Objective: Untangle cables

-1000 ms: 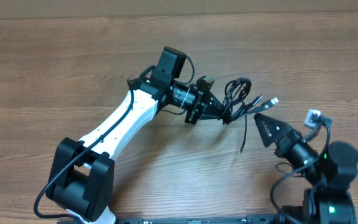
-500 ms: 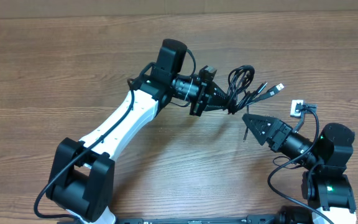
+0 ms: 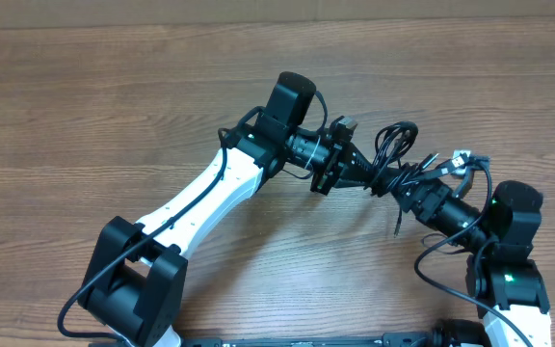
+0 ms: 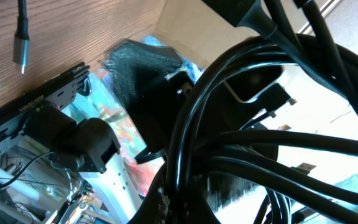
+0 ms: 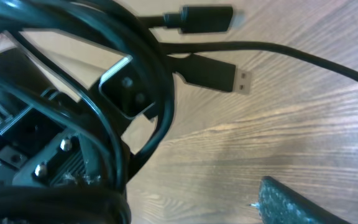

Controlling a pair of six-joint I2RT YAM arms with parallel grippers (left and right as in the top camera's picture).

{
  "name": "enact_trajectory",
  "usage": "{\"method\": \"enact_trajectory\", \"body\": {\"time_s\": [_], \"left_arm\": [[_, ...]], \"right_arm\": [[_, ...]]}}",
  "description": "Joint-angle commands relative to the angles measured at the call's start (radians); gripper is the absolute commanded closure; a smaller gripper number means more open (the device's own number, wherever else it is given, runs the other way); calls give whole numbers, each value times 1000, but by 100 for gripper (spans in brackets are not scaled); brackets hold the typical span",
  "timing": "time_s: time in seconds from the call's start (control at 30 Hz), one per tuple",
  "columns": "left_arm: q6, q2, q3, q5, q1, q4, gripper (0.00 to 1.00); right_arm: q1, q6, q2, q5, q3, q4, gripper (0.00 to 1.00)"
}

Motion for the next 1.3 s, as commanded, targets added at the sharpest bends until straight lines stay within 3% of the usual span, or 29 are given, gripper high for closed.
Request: {"method": "enact_trajectory", "body": {"time_s": [0.0, 0.13, 0.17, 0.27, 0.3, 0.37, 0.5, 0.77, 1.27], "left_arm": [[32, -32, 19, 64, -2, 12, 96], [60, -32, 19, 64, -6, -6, 96], [65, -32, 19, 61, -10, -24, 96], [65, -32, 19, 36, -17, -41, 96], [65, -32, 19, 24, -20, -41, 96], [65, -32, 19, 21, -26, -41, 96], [65, -32, 19, 20, -26, -40, 96], [64, -32, 19, 39, -14, -17, 96], [-60, -32, 19, 32, 113, 267, 96]], "right_arm": [[6, -16, 9, 6, 19, -5, 37], [6, -16, 9, 8, 19, -3, 43], [6, -15, 9, 21, 19, 6, 48], [6, 3, 9, 82, 19, 11, 71], [6, 3, 9, 101, 19, 10, 86], [6, 3, 9, 114, 19, 11, 96], [6, -2, 9, 142, 19, -22, 96], [6, -61, 9, 419, 19, -244, 96], [6, -241, 9, 664, 19, -380, 96]]}}
